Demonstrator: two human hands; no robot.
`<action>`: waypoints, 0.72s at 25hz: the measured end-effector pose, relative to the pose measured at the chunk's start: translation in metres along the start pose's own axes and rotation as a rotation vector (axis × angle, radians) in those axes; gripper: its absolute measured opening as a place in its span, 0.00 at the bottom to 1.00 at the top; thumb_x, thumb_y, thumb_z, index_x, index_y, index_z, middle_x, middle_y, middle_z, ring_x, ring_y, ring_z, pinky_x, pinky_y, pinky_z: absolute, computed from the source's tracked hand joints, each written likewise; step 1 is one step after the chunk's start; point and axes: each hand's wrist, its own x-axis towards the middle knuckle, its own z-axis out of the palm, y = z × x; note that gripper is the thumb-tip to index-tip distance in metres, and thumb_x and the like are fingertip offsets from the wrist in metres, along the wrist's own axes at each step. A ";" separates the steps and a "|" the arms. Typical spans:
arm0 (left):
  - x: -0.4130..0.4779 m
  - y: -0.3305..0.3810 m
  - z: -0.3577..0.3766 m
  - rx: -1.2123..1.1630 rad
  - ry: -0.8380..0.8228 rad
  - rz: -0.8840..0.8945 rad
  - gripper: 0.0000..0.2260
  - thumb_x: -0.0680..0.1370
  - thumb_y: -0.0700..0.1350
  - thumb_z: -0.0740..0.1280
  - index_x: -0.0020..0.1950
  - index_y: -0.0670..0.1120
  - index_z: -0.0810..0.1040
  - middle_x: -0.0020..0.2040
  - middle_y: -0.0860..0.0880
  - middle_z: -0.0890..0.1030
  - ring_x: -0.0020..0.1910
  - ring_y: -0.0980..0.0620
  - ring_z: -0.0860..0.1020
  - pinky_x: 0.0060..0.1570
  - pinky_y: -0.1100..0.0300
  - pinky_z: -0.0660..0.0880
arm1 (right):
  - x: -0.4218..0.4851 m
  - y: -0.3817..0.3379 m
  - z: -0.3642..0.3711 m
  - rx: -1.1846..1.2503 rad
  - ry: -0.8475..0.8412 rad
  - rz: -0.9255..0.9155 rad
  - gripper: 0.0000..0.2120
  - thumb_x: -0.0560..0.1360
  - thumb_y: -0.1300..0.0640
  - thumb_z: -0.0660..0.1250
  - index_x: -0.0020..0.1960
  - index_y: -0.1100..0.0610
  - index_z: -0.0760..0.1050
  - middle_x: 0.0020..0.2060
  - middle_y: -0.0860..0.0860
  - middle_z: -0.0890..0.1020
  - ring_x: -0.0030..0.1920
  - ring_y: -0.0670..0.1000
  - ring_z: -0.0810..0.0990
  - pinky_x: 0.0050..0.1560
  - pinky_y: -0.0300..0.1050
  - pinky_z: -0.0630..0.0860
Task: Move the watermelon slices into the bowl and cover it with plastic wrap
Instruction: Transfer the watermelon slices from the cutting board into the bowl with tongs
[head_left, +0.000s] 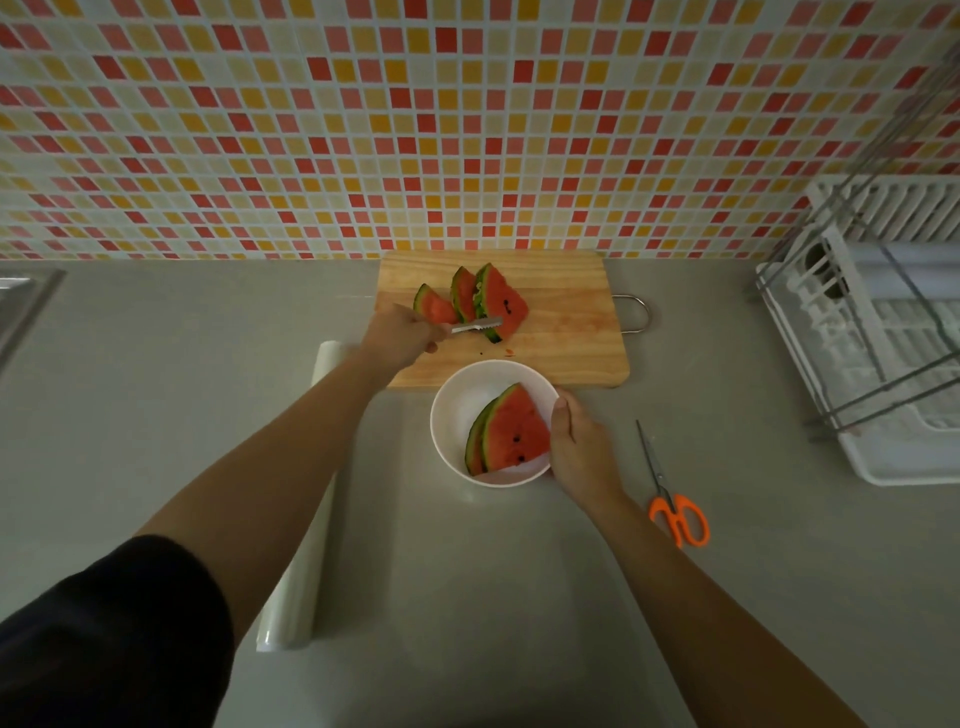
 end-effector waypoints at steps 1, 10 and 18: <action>-0.001 0.001 -0.005 -0.003 0.005 0.026 0.08 0.72 0.47 0.73 0.41 0.43 0.84 0.32 0.50 0.79 0.29 0.53 0.70 0.31 0.61 0.68 | 0.000 0.000 0.000 0.004 0.001 0.003 0.16 0.81 0.52 0.49 0.60 0.51 0.73 0.41 0.46 0.76 0.39 0.41 0.74 0.36 0.33 0.67; -0.027 -0.017 -0.078 0.074 -0.535 0.153 0.08 0.72 0.43 0.72 0.43 0.39 0.85 0.27 0.50 0.74 0.25 0.57 0.66 0.24 0.67 0.61 | -0.001 0.000 0.001 0.049 0.020 0.065 0.18 0.81 0.50 0.48 0.61 0.51 0.73 0.41 0.46 0.75 0.41 0.46 0.72 0.43 0.43 0.65; -0.047 -0.020 -0.038 0.140 -0.614 0.151 0.05 0.73 0.40 0.72 0.45 0.38 0.85 0.25 0.53 0.75 0.22 0.60 0.67 0.23 0.70 0.62 | 0.001 -0.001 0.002 0.046 0.009 0.028 0.19 0.81 0.48 0.47 0.64 0.49 0.72 0.53 0.53 0.81 0.53 0.56 0.78 0.54 0.49 0.74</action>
